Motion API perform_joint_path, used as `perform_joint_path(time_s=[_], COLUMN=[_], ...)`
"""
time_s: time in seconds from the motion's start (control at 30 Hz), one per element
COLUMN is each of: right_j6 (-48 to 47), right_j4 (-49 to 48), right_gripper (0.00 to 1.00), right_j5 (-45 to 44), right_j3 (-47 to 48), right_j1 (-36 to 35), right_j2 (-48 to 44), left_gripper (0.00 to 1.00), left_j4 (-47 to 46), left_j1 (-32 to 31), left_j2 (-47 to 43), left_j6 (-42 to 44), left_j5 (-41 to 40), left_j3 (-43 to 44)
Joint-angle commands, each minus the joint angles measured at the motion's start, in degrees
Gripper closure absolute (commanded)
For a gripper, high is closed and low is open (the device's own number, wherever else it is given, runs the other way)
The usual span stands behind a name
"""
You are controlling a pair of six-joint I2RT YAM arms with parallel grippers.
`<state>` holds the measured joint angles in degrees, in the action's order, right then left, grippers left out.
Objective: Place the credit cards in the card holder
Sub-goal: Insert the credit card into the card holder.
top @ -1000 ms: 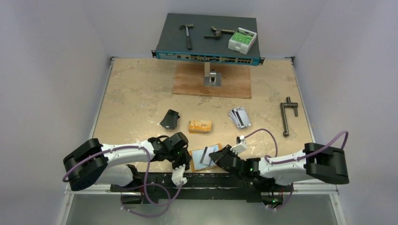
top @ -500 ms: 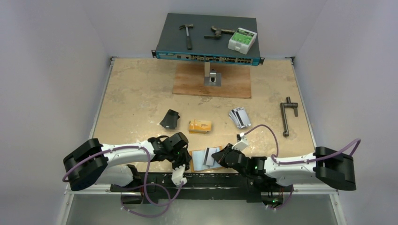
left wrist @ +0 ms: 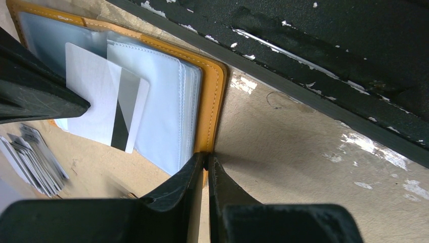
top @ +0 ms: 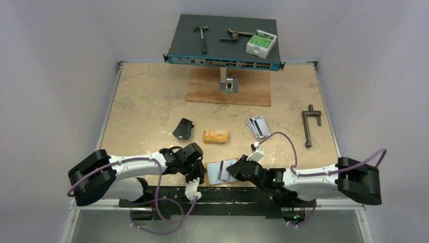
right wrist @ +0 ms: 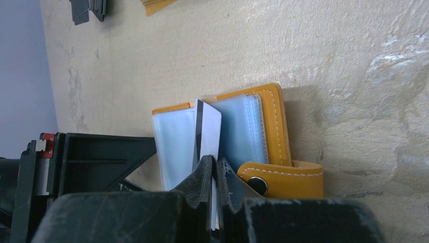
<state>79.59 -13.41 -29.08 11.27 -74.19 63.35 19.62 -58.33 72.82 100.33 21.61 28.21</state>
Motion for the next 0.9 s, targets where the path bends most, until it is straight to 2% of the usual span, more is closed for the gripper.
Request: perform_joint_path(time_s=[0.0,0.17,0.47,0.87], right_j6=[-3.39,-5.42,-11.12,-13.06], right_j4=[8.82,9.60,4.80,10.95], right_gripper=[1.00,1.00,1.00,1.00], right_j5=[1.40,2.63,8.68,10.79], right_j3=[0.86,0.86,1.66,1.66], right_j1=[-0.09,1.03,3.39,5.55], right_j2=[-1.82,-3.43,1.33,-3.91], left_gripper=[0.92,0.92,0.92,0.93], left_j4=[3.93,3.92,4.00,3.87], left_j1=[-0.55,-0.71,-0.83,-0.91], left_j2=[0.14,0.10,-0.21,-0.18], left_j6=[0.60,0.72,0.65,0.58], left_j5=[0.25,0.22,-0.07,-0.25], left_j3=[-1.34,-1.36,-1.42,-1.65])
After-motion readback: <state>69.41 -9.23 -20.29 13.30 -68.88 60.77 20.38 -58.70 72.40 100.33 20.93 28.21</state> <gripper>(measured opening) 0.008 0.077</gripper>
